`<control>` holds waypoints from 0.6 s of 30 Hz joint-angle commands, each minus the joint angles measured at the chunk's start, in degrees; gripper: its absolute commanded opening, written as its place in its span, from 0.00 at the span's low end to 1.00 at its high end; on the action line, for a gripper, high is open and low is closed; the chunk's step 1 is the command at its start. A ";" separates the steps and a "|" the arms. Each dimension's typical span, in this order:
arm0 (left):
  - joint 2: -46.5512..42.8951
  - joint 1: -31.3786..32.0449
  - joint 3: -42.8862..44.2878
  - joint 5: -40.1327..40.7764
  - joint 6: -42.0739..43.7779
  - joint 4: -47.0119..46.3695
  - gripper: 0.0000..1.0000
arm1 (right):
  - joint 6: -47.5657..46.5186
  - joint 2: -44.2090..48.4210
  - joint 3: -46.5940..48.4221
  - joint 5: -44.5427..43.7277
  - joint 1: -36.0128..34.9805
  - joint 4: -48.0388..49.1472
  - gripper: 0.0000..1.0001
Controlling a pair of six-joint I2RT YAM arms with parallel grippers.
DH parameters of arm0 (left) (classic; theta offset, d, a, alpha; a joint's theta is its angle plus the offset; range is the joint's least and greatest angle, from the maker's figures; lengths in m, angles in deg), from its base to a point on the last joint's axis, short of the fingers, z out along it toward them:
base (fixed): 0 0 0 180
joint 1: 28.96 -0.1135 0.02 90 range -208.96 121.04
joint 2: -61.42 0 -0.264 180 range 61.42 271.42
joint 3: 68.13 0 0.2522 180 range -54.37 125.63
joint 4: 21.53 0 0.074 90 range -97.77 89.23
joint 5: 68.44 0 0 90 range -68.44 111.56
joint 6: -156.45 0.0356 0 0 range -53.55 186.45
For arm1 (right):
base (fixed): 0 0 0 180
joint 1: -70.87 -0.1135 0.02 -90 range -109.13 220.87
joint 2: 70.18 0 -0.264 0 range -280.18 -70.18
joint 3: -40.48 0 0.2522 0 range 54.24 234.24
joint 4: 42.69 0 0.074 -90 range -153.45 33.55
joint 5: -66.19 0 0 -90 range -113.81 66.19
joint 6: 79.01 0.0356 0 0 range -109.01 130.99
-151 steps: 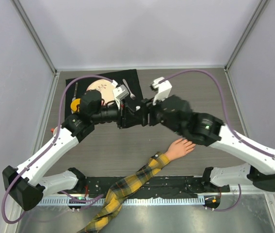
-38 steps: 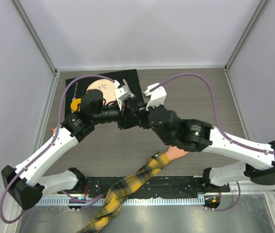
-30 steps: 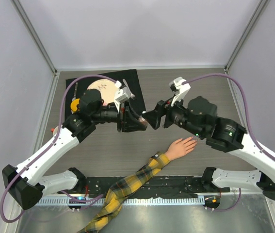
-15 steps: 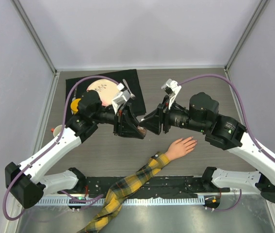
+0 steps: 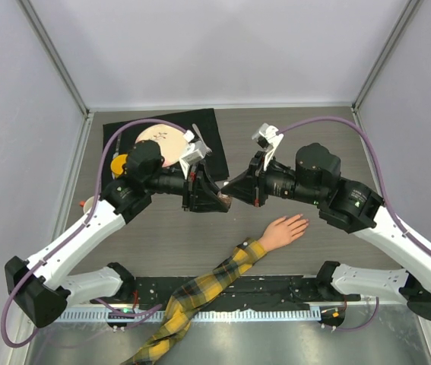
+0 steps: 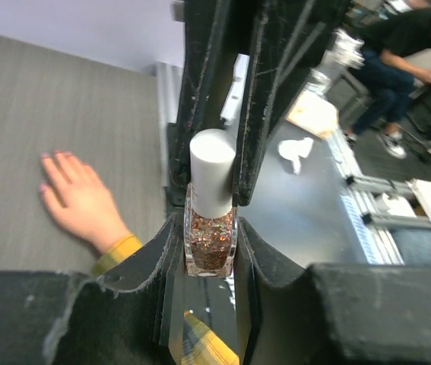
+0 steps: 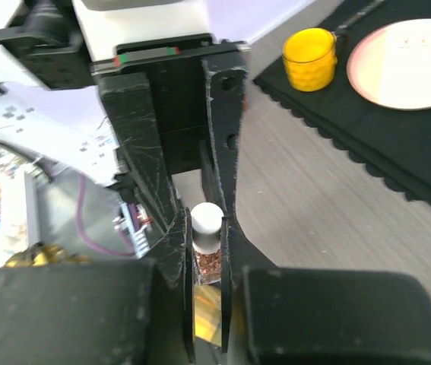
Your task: Paint the nails
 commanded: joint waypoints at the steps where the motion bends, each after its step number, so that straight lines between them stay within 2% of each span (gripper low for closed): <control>1: -0.66 -1.11 3.47 23.55 6.42 8.47 0.00 | 0.47 -0.09 0.96 -5.56 -0.80 -0.11 0.01; 3: -1.01 -1.11 3.99 31.83 6.87 10.49 0.00 | 1.43 -1.94 2.19 -12.51 -3.42 -2.47 0.01; 4: -1.19 -1.11 4.00 38.66 6.60 10.76 0.00 | 2.05 -5.17 4.11 -31.87 -7.44 -3.62 0.01; 5: -1.45 -1.11 4.00 41.34 5.65 11.02 0.00 | 2.75 -7.29 5.34 -44.42 -12.88 -4.94 0.01; 6: -1.63 -1.11 4.00 43.19 5.37 11.03 0.00 | 3.72 -10.44 9.19 -56.98 -21.46 -8.43 0.01; 7: -1.63 -1.11 3.91 44.25 5.37 10.68 0.00 | 7.82 -13.34 11.57 -66.85 -22.85 -10.55 0.01; 8: -1.45 -1.11 3.73 43.92 5.46 10.50 0.00 | 9.60 -18.42 13.60 -69.65 -23.99 -12.40 0.01; 12: -1.28 -1.11 3.03 39.44 6.07 9.27 0.00 | 10.41 -19.88 12.92 -70.04 -24.10 -6.65 0.01; 17: -2.42 -1.11 1.89 34.17 8.36 8.65 0.00 | 6.46 -14.97 7.39 -60.29 -19.54 -0.74 0.01; 18: -2.59 -1.11 1.80 32.33 8.62 8.48 0.00 | 6.28 -12.52 5.20 -55.05 -18.48 1.09 0.01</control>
